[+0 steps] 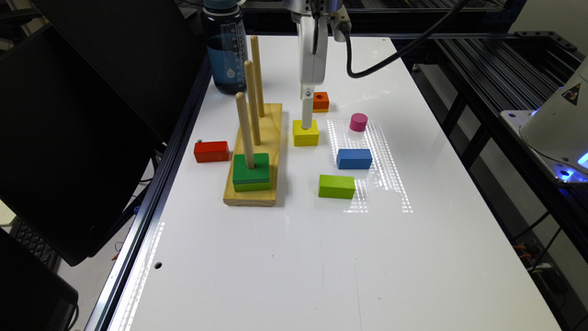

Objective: Pick up yellow block.

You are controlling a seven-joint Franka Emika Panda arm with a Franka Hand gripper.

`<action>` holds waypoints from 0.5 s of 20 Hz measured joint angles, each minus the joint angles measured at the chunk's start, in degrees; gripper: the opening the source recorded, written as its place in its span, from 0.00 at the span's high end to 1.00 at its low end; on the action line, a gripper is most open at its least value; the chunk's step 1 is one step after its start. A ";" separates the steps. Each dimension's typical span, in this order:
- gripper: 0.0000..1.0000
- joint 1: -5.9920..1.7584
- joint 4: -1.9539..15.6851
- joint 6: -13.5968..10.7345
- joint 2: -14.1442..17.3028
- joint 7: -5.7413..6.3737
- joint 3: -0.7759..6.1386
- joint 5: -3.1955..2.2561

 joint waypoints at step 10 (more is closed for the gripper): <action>0.00 0.00 0.47 2.76 2.97 0.06 -0.21 -0.51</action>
